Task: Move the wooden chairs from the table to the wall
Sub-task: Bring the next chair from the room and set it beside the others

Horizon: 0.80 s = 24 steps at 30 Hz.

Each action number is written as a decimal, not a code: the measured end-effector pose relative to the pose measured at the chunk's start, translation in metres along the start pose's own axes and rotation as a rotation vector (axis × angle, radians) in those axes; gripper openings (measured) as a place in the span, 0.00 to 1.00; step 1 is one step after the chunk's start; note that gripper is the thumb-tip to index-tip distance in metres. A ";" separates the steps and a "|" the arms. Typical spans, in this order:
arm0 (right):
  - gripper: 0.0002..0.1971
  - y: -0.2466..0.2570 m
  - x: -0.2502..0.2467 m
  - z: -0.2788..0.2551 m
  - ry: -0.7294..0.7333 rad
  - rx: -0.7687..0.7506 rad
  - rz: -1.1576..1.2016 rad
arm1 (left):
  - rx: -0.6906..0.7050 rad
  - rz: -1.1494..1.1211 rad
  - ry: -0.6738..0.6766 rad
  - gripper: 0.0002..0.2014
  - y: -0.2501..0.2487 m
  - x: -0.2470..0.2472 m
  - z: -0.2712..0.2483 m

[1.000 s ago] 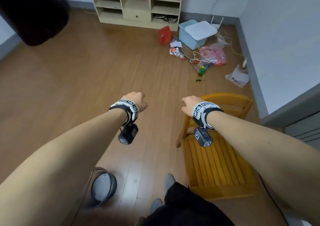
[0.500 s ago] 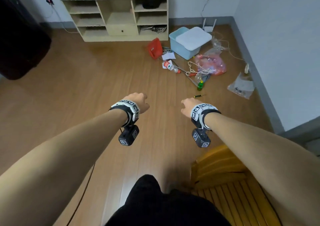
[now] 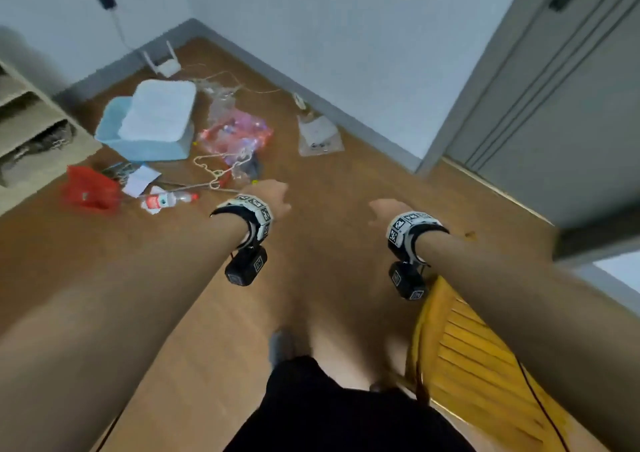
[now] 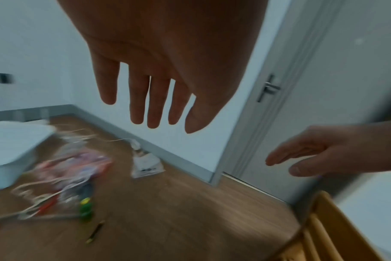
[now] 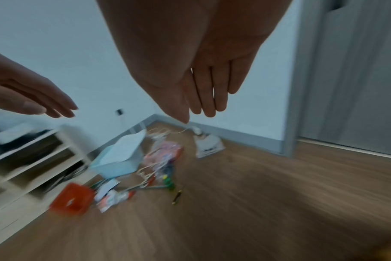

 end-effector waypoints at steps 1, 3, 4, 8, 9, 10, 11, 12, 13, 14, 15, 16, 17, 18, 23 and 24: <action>0.19 -0.025 -0.001 -0.006 -0.003 0.077 0.059 | 0.077 0.037 0.000 0.20 -0.018 -0.015 0.018; 0.21 -0.068 -0.003 -0.026 -0.029 0.233 0.163 | 0.224 0.088 -0.012 0.23 -0.057 -0.044 0.045; 0.21 -0.086 -0.001 -0.038 -0.043 0.304 0.226 | 0.296 0.115 -0.025 0.24 -0.078 -0.056 0.053; 0.22 -0.137 0.020 -0.099 -0.084 0.561 0.433 | 0.541 0.205 -0.048 0.25 -0.176 -0.071 0.067; 0.21 -0.147 0.029 -0.113 -0.110 0.614 0.479 | 0.592 0.229 -0.040 0.25 -0.201 -0.069 0.065; 0.21 -0.155 0.037 -0.128 -0.126 0.666 0.517 | 0.643 0.256 -0.031 0.25 -0.226 -0.067 0.062; 0.20 -0.163 0.045 -0.142 -0.138 0.712 0.555 | 0.694 0.283 -0.027 0.25 -0.250 -0.065 0.057; 0.21 -0.173 0.055 -0.155 -0.146 0.762 0.598 | 0.748 0.309 -0.030 0.25 -0.274 -0.063 0.051; 0.22 -0.182 0.064 -0.166 -0.160 0.795 0.629 | 0.799 0.328 -0.039 0.25 -0.298 -0.061 0.045; 0.22 -0.190 0.072 -0.176 -0.162 0.824 0.653 | 0.842 0.344 -0.047 0.24 -0.318 -0.059 0.038; 0.22 -0.198 0.081 -0.185 -0.169 0.845 0.666 | 0.876 0.358 -0.050 0.24 -0.337 -0.054 0.030; 0.21 -0.204 0.089 -0.195 -0.166 0.871 0.678 | 0.909 0.374 -0.046 0.24 -0.355 -0.049 0.022; 0.21 -0.208 0.097 -0.204 -0.164 0.889 0.693 | 0.941 0.394 -0.037 0.24 -0.372 -0.043 0.014; 0.21 -0.212 0.103 -0.212 -0.169 0.900 0.708 | 0.976 0.420 -0.034 0.24 -0.387 -0.036 0.007; 0.22 -0.225 0.144 -0.249 -0.197 0.970 0.805 | 1.117 0.556 -0.035 0.24 -0.451 -0.002 -0.020; 0.22 -0.224 0.153 -0.258 -0.192 0.997 0.836 | 1.135 0.580 -0.023 0.24 -0.460 0.006 -0.025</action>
Point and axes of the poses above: each hand's wrist, its own z-axis towards the middle knuckle, its own x-axis out of the palm, y = z × x, the point moved 9 cm from there along z, towards the middle knuckle, and after that the axes turned 7 degrees about y, right-handed, at the moved point
